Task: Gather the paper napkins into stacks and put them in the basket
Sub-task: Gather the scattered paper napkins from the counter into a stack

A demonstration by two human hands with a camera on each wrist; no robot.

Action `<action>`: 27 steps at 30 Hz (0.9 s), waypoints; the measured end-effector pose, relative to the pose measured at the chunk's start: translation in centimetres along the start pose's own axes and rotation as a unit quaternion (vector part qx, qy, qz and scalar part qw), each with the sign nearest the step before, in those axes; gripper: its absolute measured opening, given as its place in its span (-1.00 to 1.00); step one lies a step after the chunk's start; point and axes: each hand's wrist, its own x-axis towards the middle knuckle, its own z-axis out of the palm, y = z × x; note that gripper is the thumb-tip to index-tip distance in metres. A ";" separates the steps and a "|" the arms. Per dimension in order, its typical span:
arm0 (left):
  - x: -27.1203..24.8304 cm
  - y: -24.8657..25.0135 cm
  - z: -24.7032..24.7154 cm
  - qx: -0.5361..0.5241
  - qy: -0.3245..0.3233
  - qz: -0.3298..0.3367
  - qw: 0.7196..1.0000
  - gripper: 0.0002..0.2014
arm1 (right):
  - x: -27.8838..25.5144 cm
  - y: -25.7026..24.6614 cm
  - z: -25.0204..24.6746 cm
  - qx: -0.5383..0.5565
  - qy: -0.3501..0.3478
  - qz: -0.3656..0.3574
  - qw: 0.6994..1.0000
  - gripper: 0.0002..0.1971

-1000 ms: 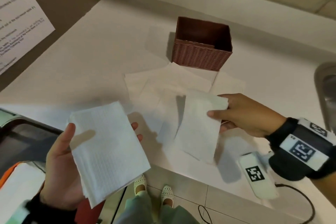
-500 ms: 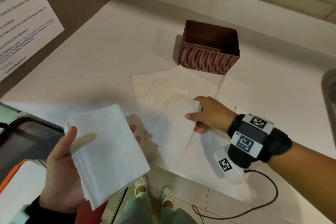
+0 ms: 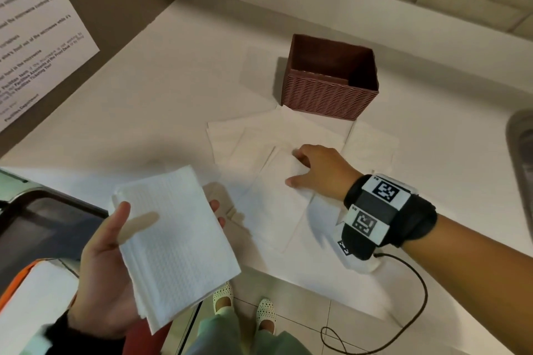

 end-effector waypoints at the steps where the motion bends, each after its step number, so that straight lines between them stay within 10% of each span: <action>1: 0.0 0.1 0.2 -0.001 0.003 -0.001 1.000 -0.25 | 0.1 -0.2 -0.1 -0.013 -0.003 -0.004 1.000 -0.48; 6: 0.2 0.1 1.0 -0.003 -0.011 0.017 1.000 -0.28 | -0.2 0.2 -0.7 0.027 -0.001 -0.033 0.999 -0.89; 27: 1.3 0.1 2.5 -0.019 -0.006 -0.040 0.999 -0.29 | -3.2 1.8 -8.4 0.313 0.036 -0.083 0.946 -0.83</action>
